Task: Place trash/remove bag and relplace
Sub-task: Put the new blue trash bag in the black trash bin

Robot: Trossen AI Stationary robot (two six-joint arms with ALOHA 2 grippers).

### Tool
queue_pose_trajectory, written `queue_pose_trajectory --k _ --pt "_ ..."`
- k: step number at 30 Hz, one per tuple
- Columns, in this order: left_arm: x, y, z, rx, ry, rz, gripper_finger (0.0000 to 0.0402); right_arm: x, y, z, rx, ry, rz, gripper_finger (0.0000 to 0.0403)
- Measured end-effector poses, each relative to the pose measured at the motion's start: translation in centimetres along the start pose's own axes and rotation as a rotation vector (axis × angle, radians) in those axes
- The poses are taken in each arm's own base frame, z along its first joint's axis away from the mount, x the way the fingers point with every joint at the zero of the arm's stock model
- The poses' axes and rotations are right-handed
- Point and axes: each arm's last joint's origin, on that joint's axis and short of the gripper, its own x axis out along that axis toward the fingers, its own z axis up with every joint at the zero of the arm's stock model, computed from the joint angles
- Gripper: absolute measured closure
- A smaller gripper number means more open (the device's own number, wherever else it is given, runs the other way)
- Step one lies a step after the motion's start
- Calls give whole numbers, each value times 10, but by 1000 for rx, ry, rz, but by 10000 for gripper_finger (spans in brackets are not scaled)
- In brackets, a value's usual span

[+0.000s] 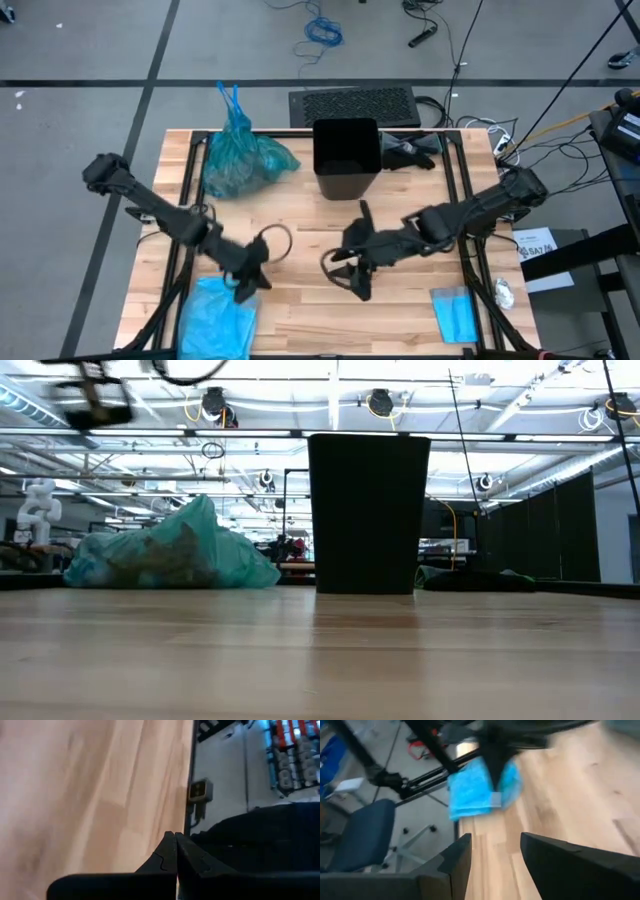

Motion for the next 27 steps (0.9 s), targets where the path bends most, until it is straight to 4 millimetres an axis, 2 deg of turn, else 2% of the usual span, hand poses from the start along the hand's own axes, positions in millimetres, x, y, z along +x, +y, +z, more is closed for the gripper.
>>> queue_pose_trajectory --k 4,8,10,12,16,20,23,27 --pt "18 -17 -31 -52 17 47 402 -8 -5 -25 23 -1 -77 241" --pt "41 -21 -60 -100 48 142 402 -7 -11 -46 58 43 -101 241" --pt "51 -19 -70 -184 55 221 402 -3 -15 -57 82 71 -120 241" --pt "58 -26 -75 -277 35 315 402 -1 -16 -66 102 91 -129 241" --pt "57 -49 -74 -373 -26 549 402 0 -14 -78 123 112 -132 241" --pt "62 -66 -72 -436 2 741 402 1 -14 -84 122 101 -159 241" --pt "76 -74 -73 -467 31 749 401 1 -15 -85 117 100 -165 241" --pt "96 -84 -74 -502 38 646 390 1 -15 -86 112 105 -171 241"
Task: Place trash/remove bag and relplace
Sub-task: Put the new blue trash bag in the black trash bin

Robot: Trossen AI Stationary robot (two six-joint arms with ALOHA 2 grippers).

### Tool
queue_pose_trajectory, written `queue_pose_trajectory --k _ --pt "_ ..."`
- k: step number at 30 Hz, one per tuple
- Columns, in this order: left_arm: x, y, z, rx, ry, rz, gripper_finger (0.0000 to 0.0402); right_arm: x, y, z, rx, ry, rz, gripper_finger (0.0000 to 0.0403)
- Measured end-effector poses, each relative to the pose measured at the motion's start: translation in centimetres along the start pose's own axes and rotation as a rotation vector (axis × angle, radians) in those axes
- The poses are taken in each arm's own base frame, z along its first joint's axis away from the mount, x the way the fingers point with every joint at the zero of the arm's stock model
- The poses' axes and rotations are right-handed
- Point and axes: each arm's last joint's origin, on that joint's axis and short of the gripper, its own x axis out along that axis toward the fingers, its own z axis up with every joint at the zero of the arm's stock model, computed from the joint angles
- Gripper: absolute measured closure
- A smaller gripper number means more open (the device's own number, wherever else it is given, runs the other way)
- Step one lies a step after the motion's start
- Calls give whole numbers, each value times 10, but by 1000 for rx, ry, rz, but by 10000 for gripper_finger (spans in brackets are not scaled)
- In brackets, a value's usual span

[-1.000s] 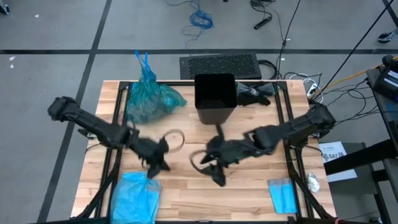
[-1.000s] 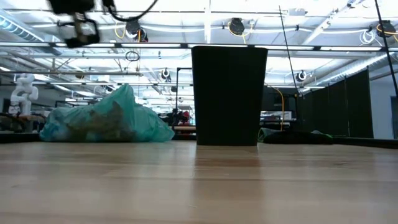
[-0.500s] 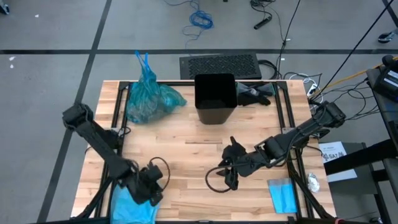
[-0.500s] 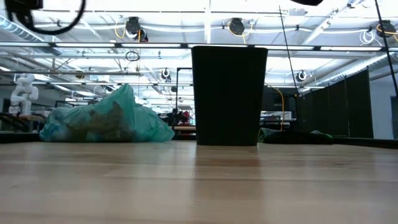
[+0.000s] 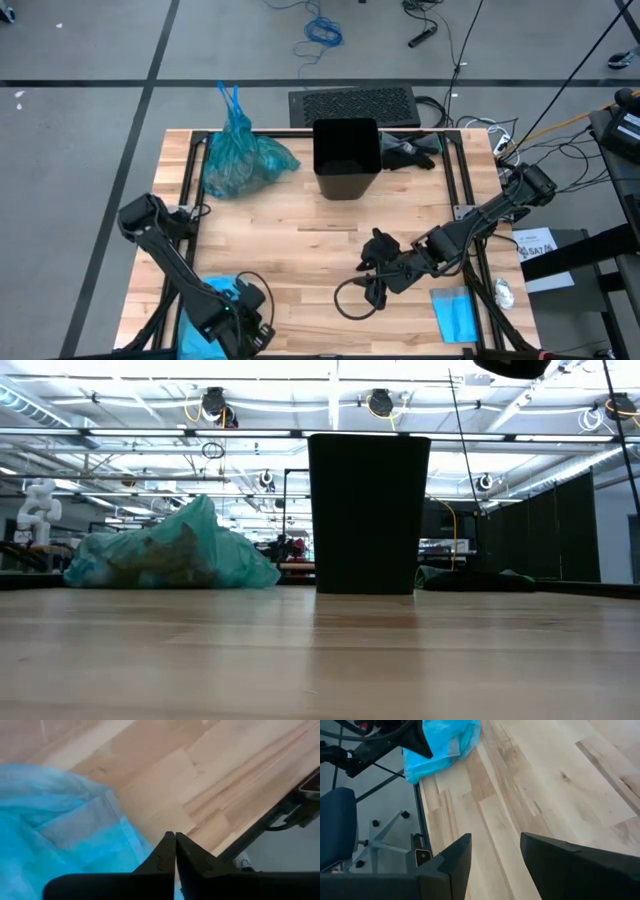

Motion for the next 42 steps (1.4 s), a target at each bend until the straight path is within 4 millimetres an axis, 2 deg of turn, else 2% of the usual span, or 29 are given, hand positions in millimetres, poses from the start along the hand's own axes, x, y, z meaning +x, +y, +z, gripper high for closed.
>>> queue_pose_trajectory --k 14,20,23,27,30,33,35,39,42 --pt "21 5 -8 -9 114 115 259 0 -2 -2 -40 18 -21 241" --pt "43 18 -13 -37 186 224 243 0 -2 -2 -48 16 -23 241" --pt "55 16 -18 -40 226 232 243 -1 -1 -3 -62 5 -30 241" --pt "66 13 -19 -54 266 225 261 -1 -1 -4 -71 2 -30 241" --pt "67 10 -16 -69 290 208 303 -2 1 -5 -75 3 -25 241" --pt "63 7 -10 -70 295 178 363 -7 2 -7 -81 1 -12 241" --pt "58 3 -3 -63 295 137 391 -11 3 -7 -85 -8 -2 241" --pt "42 -2 13 -73 225 70 398 -25 3 -3 -86 -52 11 241" --pt "20 -9 26 -90 124 -22 399 -38 1 2 -83 -84 32 241"
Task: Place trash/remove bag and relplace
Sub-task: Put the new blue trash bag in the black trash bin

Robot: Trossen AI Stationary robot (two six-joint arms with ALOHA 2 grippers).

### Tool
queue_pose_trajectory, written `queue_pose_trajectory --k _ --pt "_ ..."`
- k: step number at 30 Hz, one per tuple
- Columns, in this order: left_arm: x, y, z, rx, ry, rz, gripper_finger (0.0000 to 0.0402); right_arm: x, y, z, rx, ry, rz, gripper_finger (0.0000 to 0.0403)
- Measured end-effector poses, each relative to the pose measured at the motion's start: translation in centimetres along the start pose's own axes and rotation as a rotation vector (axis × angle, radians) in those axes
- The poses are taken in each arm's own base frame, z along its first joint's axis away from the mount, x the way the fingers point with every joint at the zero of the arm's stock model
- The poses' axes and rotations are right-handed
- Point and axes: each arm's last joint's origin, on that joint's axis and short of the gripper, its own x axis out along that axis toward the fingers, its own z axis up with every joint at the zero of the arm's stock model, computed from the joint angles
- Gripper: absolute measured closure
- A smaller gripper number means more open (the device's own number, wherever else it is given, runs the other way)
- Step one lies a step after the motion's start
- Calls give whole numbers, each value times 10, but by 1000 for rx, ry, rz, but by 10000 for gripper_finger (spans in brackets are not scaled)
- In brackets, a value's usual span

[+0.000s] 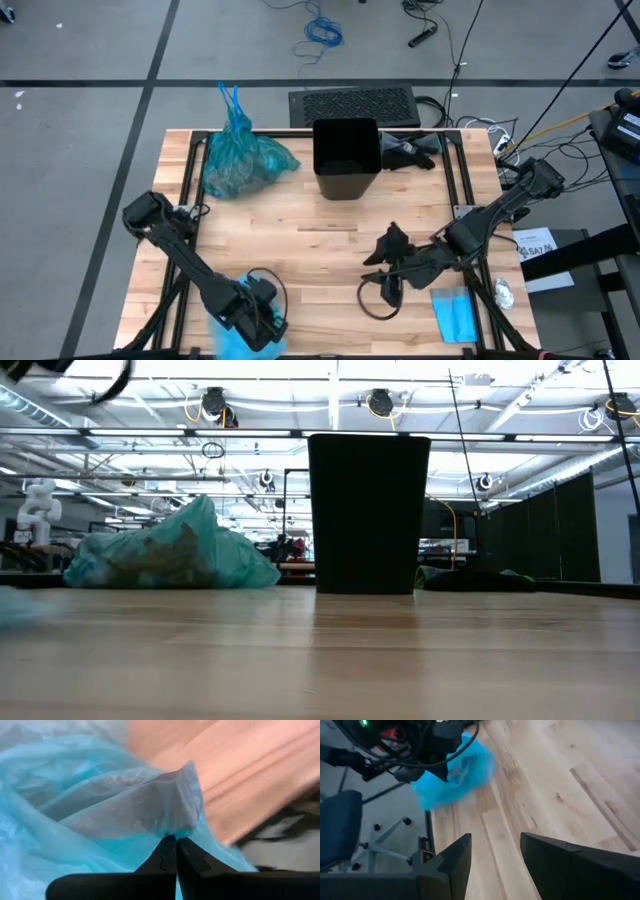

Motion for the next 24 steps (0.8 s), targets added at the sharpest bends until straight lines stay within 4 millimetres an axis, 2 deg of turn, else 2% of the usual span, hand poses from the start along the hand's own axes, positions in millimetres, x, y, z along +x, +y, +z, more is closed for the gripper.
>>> queue_pose_trajectory --k 6,12,16,18,21,24 --pt "-60 -20 25 96 -226 -216 400 -31 -6 12 -4 -67 60 241" --pt "-144 -39 52 313 -568 -424 401 -56 -6 29 -36 -199 153 241" --pt "-203 -50 77 499 -768 -539 401 -73 -4 44 -71 -331 252 241" --pt "-226 -55 90 610 -852 -587 401 -82 -3 52 -99 -406 308 241" --pt "-258 -58 109 779 -946 -640 401 -92 -5 62 -131 -497 334 241" --pt "-289 -53 130 847 -1044 -625 401 -101 -13 73 -141 -577 323 241"
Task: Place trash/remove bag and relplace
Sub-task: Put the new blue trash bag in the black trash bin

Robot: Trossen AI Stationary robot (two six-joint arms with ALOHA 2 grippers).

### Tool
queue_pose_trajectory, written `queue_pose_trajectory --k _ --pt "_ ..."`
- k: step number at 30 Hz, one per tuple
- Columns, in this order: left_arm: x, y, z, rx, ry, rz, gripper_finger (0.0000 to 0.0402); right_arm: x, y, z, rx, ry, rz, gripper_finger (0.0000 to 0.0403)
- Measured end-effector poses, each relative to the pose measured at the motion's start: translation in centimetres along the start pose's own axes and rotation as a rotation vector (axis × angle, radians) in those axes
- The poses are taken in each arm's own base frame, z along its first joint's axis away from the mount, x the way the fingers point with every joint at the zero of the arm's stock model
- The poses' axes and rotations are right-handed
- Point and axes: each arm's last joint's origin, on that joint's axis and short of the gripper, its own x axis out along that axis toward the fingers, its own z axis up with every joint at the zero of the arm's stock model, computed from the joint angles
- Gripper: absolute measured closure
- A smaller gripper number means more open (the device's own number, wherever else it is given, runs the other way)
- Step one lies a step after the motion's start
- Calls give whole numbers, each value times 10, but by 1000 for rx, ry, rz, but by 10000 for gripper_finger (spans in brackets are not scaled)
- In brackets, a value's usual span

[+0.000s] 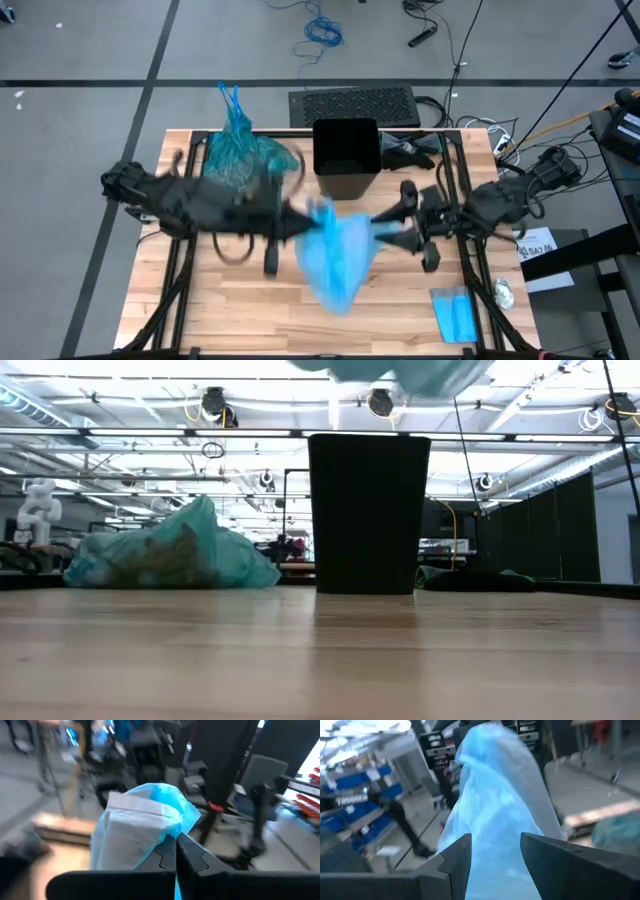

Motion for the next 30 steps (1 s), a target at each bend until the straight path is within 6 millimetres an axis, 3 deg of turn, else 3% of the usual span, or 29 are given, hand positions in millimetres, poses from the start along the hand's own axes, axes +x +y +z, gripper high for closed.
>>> queue_pose_trajectory --k 8,13,21,30 --pt "-15 44 57 268 -156 -5 401 -10 -19 52 -162 -162 -108 241" --pt "-23 71 78 389 -217 -20 401 -20 -32 81 -246 -227 -259 241" --pt "-9 125 79 424 -141 7 401 -20 -78 72 -209 -19 -569 241" --pt "43 206 55 380 9 51 402 -25 -112 70 -199 92 -715 241"
